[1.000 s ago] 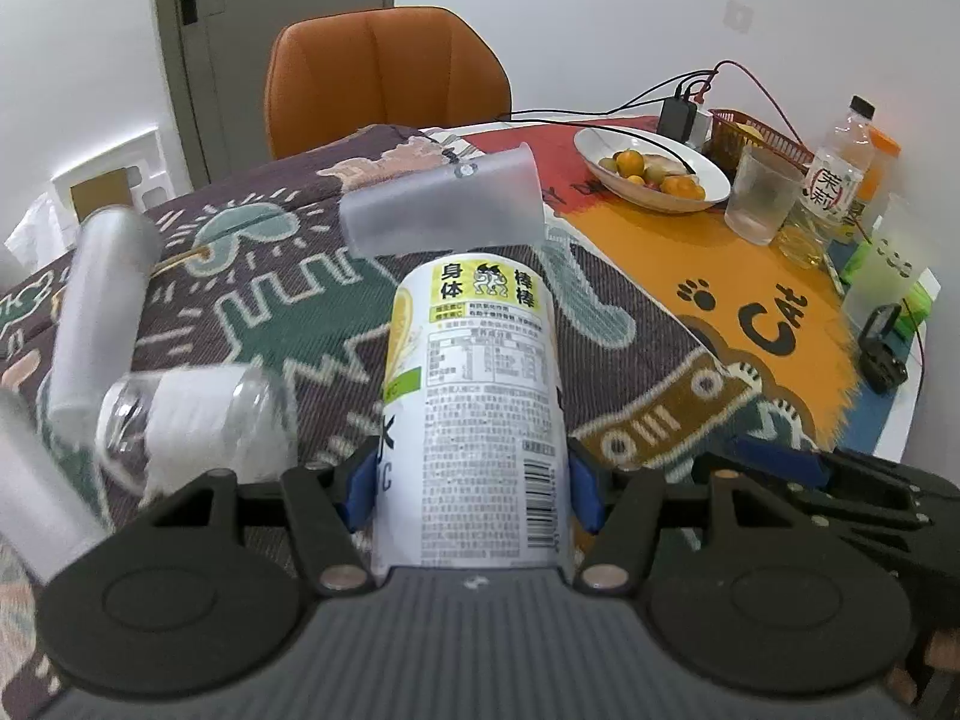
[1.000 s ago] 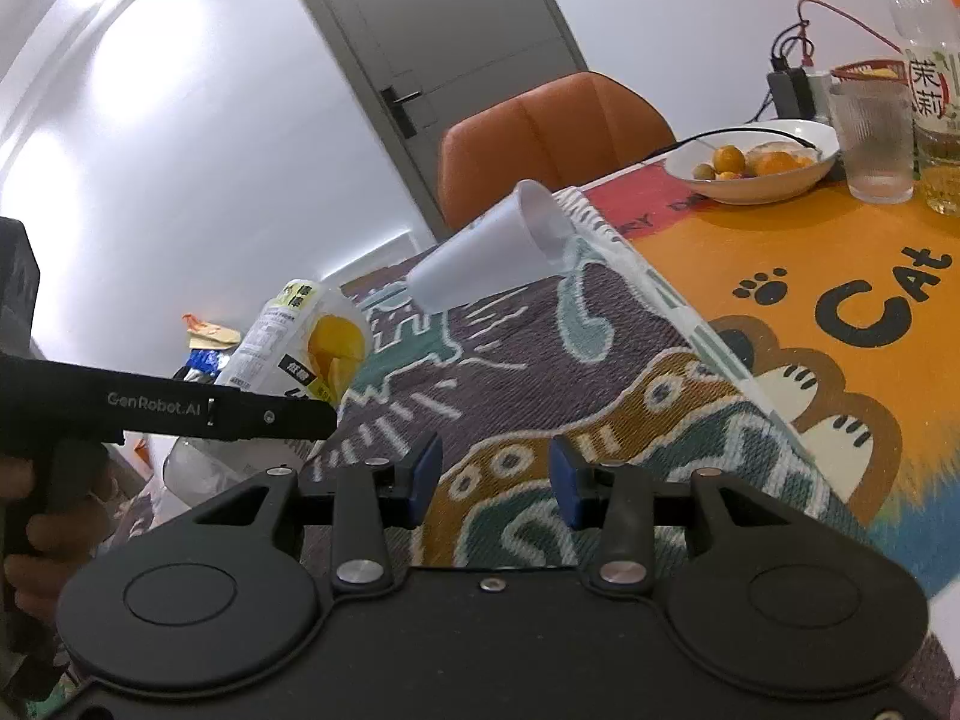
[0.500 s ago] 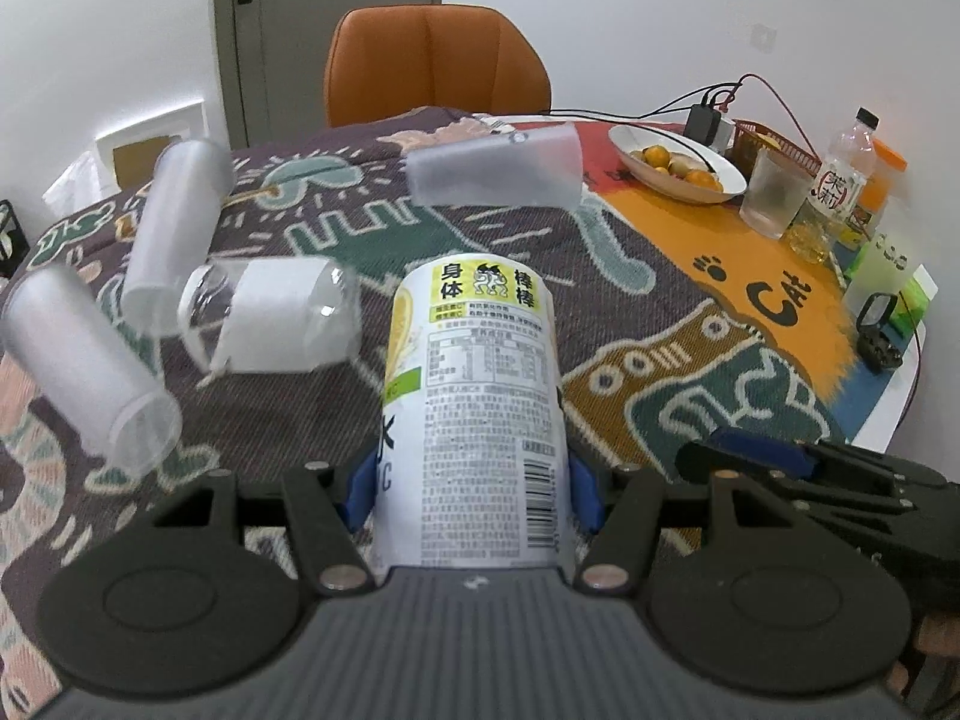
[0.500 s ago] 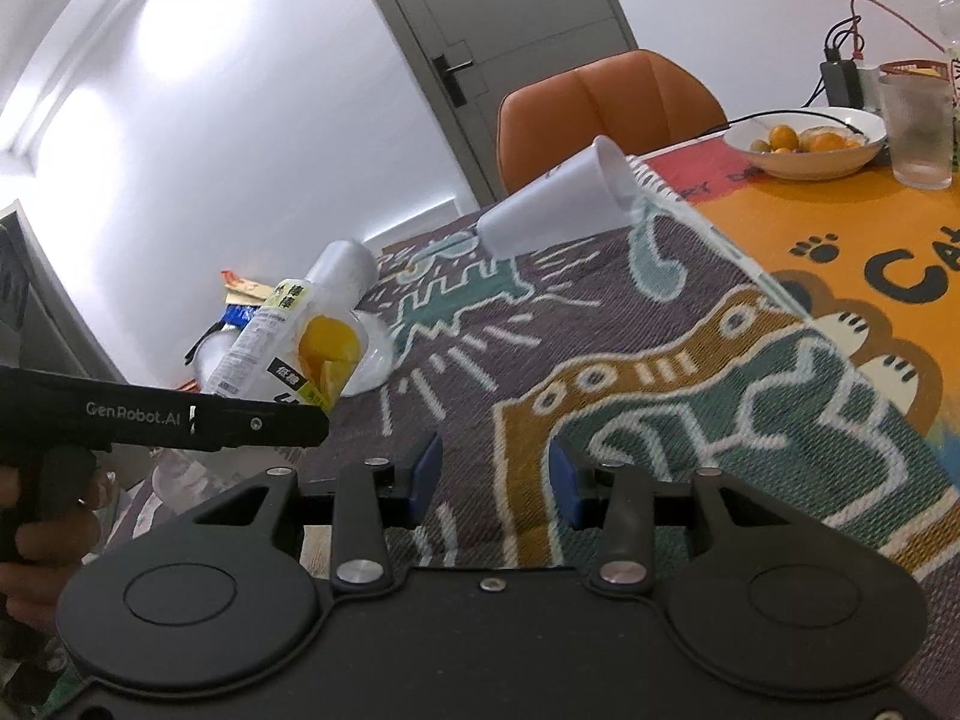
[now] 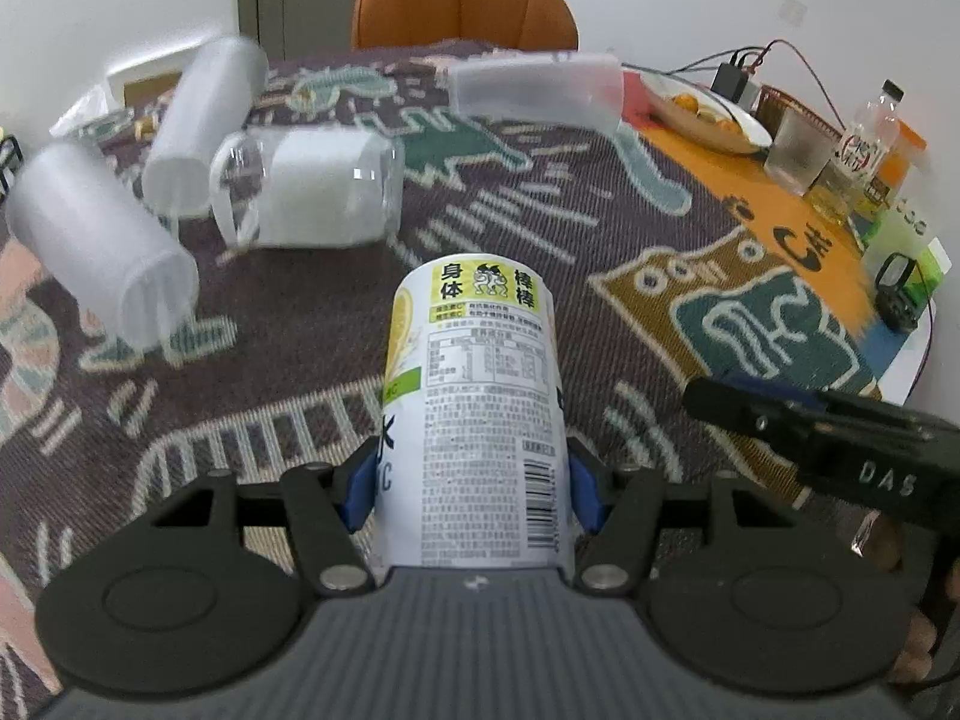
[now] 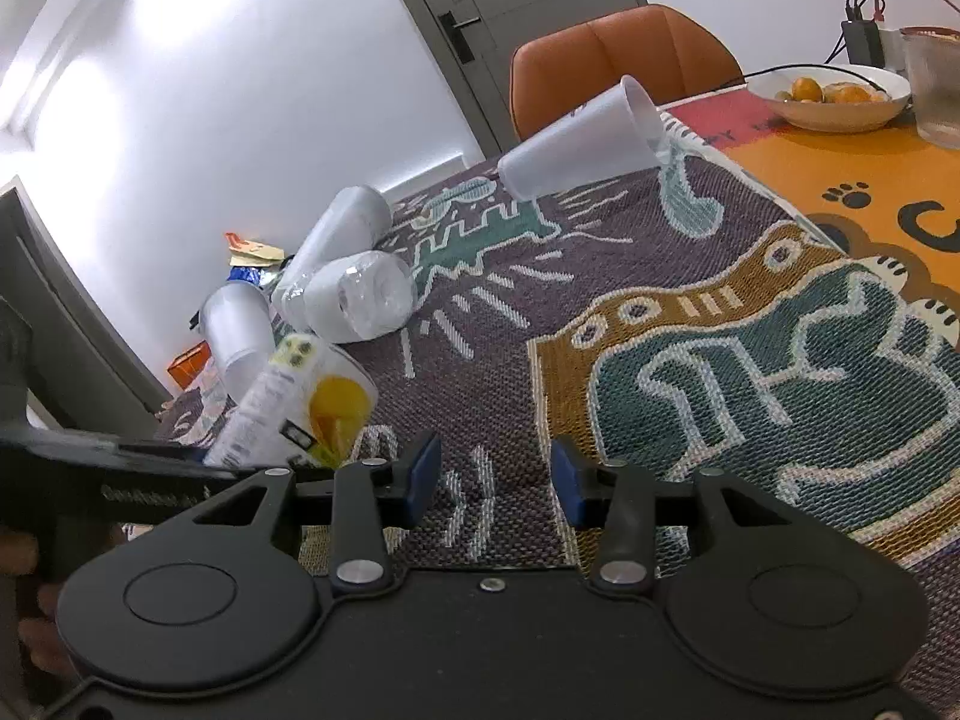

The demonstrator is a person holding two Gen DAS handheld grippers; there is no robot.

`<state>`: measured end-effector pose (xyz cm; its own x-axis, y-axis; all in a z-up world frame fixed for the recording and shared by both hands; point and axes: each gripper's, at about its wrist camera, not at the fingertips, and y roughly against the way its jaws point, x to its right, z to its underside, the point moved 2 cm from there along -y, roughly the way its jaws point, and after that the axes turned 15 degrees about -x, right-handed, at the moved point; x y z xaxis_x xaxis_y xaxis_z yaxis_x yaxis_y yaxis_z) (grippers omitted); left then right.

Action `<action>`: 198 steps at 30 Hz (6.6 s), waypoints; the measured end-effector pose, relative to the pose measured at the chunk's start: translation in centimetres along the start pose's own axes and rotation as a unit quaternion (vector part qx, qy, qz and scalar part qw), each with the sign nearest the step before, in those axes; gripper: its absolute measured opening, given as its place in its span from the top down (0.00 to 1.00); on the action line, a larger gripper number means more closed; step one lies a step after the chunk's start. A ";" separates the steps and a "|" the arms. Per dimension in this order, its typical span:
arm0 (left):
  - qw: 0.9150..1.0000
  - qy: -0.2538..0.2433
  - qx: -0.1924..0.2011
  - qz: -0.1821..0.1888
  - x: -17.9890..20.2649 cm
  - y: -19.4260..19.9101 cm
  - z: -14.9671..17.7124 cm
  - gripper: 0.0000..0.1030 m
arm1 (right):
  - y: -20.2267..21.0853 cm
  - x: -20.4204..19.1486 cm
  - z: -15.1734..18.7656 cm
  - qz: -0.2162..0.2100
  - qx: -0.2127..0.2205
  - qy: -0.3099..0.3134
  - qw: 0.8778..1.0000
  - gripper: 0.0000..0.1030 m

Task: Flip cup upright

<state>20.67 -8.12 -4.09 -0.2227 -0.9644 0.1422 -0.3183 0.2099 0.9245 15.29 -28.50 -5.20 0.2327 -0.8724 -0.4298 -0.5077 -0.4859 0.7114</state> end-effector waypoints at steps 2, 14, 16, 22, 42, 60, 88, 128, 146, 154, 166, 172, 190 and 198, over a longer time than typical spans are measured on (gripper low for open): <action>1.000 -0.001 -0.004 0.007 -0.2 -0.5 0.2 0.41 | -0.2 -0.1 0.0 0.004 -0.003 0.000 1.000 0.59; 0.998 0.019 0.041 0.034 -1.1 1.6 0.5 0.22 | -0.1 -0.9 -0.8 0.015 -0.006 0.002 1.000 0.43; 0.997 0.031 0.054 0.039 -1.6 2.2 0.7 0.21 | 0.1 -1.1 -1.1 0.009 -0.006 0.000 1.000 0.40; 0.993 0.059 0.092 0.038 -3.2 4.2 1.3 0.21 | 0.0 -1.9 -2.6 -0.029 -0.014 -0.019 0.999 0.26; 0.967 0.189 0.169 0.013 -10.3 5.1 5.5 0.13 | -6.1 -4.7 -5.1 -0.118 -0.126 -0.116 0.978 0.15; 0.961 0.211 0.176 0.032 -12.2 4.1 7.4 0.09 | -9.1 -6.0 -6.2 -0.085 -0.175 -0.088 0.977 0.27; 0.954 0.209 0.212 0.028 -11.0 7.4 8.7 0.09 | -0.9 -12.2 -4.2 0.003 0.032 0.117 0.993 0.43; 0.956 0.203 0.210 0.025 -10.0 7.6 9.5 0.09 | 0.0 -14.1 -1.1 -0.005 0.036 0.200 0.979 0.14; 0.965 0.149 0.213 -0.027 -6.2 10.3 11.8 0.05 | 4.9 -9.8 1.4 0.008 0.045 0.166 0.985 0.00; 0.967 0.131 0.212 -0.052 -5.2 11.1 13.8 0.04 | 6.5 -8.0 2.9 0.015 0.042 0.160 0.986 0.00; 0.968 0.128 0.209 -0.048 -4.8 10.5 16.2 0.04 | 8.1 -7.4 5.3 0.009 0.043 0.160 0.986 0.00; 0.971 0.130 0.195 -0.046 -4.9 9.7 16.6 0.04 | 7.9 -7.6 5.8 0.008 0.043 0.167 0.985 0.00; 0.971 0.119 0.202 -0.049 -4.3 10.3 17.0 0.04 | 7.8 -7.7 5.8 0.007 0.046 0.162 0.986 0.00; 0.970 0.120 0.205 -0.050 -4.3 10.6 17.0 0.04 | 7.9 -7.8 5.7 0.010 0.048 0.164 0.985 0.00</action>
<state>2.57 0.98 -0.89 0.0328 -0.9826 0.1830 -0.6785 0.1125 0.7260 4.69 -25.24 0.61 0.4699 -0.8593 -0.2019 -0.5870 -0.4750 0.6556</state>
